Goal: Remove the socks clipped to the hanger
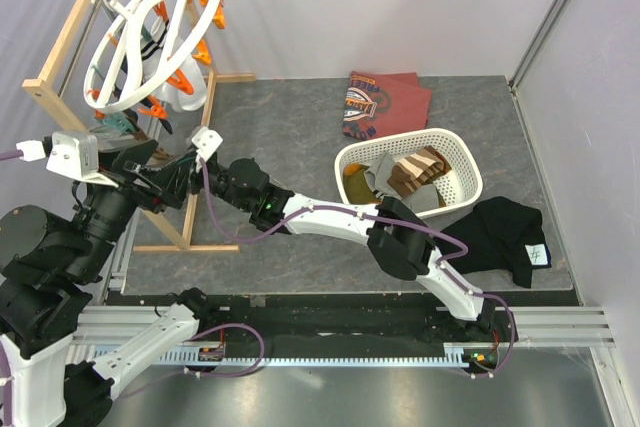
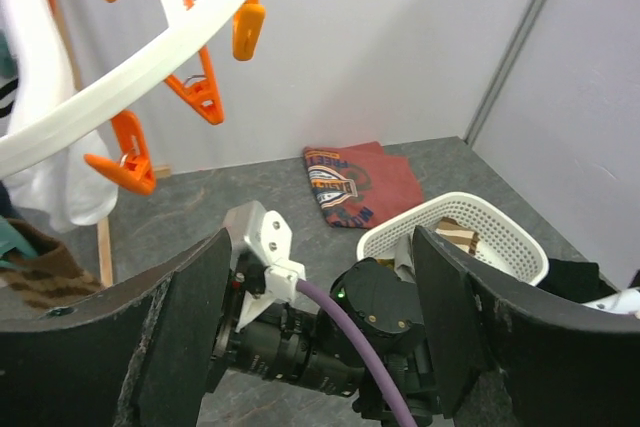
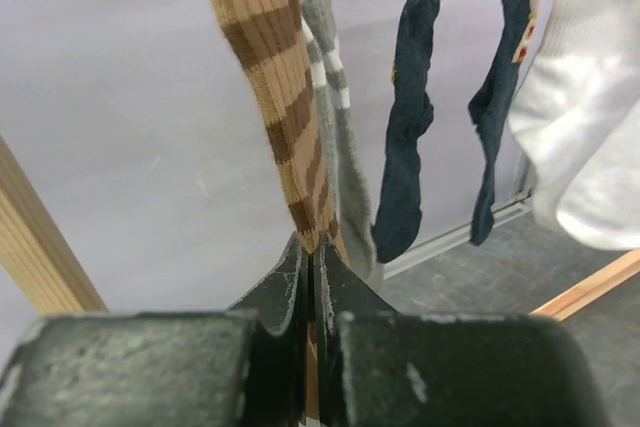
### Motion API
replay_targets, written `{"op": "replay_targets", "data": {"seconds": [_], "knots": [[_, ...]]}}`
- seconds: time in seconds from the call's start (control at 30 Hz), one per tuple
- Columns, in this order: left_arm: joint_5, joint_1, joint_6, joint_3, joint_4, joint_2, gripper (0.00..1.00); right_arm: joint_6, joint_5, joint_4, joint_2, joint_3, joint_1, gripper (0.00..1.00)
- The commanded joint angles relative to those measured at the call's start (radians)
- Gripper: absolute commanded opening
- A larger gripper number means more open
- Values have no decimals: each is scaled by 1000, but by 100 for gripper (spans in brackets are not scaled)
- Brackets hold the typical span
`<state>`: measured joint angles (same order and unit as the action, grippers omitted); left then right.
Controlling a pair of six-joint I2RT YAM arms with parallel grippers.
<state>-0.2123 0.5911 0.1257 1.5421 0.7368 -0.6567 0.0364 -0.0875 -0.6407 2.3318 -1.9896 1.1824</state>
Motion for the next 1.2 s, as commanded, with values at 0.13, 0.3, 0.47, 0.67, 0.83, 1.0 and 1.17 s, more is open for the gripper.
{"op": "replay_targets", "data": {"seconds": [0.13, 0.3, 0.47, 0.67, 0.83, 1.0, 1.17], "knots": [[-179, -1, -38, -4, 9, -29, 79, -27, -92, -71, -185, 159, -21, 0], [-308, 0, 43, -11, 7, -26, 77, -27, -165, -117, -345, 354, -53, 0], [-386, 0, 138, 16, 6, -53, 66, -27, -190, -116, -443, 451, -72, 0], [-479, 1, 287, -14, 3, -67, 65, -55, -233, -114, -534, 525, -73, 0], [-513, -1, 408, -36, 3, -70, 63, -50, -233, -105, -589, 574, -75, 0], [-512, -1, 486, -19, 1, -121, 60, 3, -210, -102, -649, 633, -76, 0], [-469, 0, 592, -14, -2, -141, 59, 52, -155, -106, -690, 675, -73, 0]]}}
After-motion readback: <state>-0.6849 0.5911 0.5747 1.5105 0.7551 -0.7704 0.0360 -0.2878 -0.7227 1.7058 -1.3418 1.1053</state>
